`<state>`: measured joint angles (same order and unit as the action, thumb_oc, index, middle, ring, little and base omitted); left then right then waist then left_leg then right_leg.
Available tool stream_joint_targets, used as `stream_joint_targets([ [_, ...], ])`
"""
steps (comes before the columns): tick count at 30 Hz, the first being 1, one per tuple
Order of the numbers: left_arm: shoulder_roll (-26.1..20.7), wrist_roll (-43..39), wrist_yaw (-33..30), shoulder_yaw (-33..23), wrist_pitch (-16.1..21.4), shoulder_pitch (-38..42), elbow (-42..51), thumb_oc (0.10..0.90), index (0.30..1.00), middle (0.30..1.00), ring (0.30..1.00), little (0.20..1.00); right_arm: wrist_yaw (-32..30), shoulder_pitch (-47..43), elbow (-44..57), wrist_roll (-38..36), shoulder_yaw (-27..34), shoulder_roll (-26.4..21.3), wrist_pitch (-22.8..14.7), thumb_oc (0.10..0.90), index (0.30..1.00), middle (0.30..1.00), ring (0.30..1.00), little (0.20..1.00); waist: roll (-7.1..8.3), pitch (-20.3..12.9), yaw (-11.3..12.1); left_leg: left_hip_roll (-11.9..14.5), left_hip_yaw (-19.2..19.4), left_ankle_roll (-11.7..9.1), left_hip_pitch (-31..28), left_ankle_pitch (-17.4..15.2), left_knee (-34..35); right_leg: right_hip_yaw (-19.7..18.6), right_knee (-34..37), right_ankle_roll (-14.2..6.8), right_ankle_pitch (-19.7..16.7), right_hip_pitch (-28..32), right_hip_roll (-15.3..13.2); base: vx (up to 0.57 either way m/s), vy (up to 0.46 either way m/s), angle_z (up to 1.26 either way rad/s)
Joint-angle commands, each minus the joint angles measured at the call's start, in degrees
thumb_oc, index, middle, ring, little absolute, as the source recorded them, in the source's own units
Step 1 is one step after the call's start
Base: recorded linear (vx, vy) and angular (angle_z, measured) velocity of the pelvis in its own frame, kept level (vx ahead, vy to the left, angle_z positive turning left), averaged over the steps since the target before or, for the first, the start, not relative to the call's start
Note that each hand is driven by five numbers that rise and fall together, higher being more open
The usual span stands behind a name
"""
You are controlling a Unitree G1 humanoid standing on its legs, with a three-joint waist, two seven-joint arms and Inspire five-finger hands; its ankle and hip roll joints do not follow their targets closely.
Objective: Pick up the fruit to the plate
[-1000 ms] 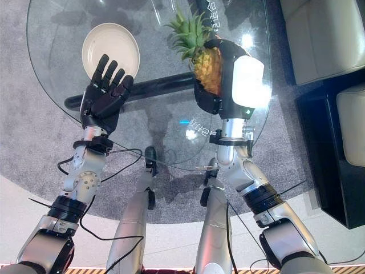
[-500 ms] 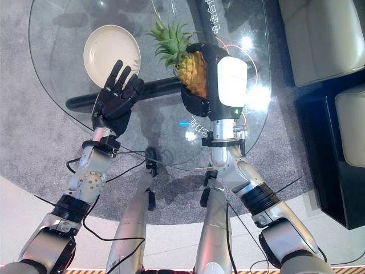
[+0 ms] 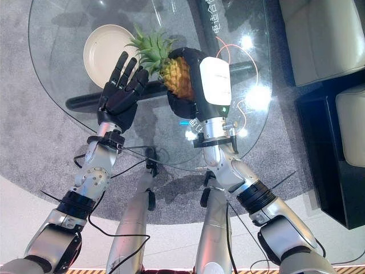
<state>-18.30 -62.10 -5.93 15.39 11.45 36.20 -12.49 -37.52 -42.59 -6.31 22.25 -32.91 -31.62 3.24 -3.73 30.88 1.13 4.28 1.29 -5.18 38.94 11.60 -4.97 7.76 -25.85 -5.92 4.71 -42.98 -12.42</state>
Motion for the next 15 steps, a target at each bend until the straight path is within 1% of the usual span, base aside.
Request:
stream_joint_targets([
  [1,2.0,-0.1,0.5,1.5,3.2,5.8,7.1,0.8,0.9,0.9,0.9,0.9,-1.4,-9.9,10.1,0.9,-0.8,-0.1,-3.8,0.1,0.3,0.3,0.3,0.2,-0.43,-1.1,-0.7,-2.8,4.5,1.1,-3.2,-6.7,-1.8,2.9,12.9,-1.5,-6.6,6.2,1.2,0.0,0.0,0.0],
  [4,2.1,-0.2,0.3,1.5,3.5,6.2,7.1,0.8,0.9,0.9,0.9,0.9,-0.9,-10.5,10.6,0.6,-1.1,-0.3,-3.6,0.1,0.3,0.3,0.3,0.2,-0.47,-1.1,-0.7,-2.8,4.5,1.2,-2.7,-6.2,-1.8,2.9,13.1,-1.4,-7.1,5.8,1.3,0.0,0.0,0.0],
  [10,2.5,-0.8,-0.1,1.8,4.2,5.9,7.2,0.8,0.9,0.9,0.9,0.9,-0.3,-10.5,11.4,0.0,-1.9,0.0,-3.2,0.1,0.3,0.3,0.3,0.2,-0.43,-1.1,-0.6,-2.8,4.5,1.2,-3.3,-6.5,-1.6,3.1,12.8,-1.5,-6.6,6.1,1.4,0.0,0.0,0.0],
  [15,2.9,-1.3,-0.8,1.9,4.0,6.2,7.5,0.8,0.9,0.9,0.9,0.9,0.3,-11.1,12.0,-0.2,-2.4,0.5,-2.9,0.1,0.3,0.3,0.3,0.2,-0.3,-1.1,-0.4,-2.8,4.3,1.2,-2.8,-6.1,-1.6,3.3,12.9,-1.4,-6.9,5.8,1.5,0.0,0.0,0.0],
])
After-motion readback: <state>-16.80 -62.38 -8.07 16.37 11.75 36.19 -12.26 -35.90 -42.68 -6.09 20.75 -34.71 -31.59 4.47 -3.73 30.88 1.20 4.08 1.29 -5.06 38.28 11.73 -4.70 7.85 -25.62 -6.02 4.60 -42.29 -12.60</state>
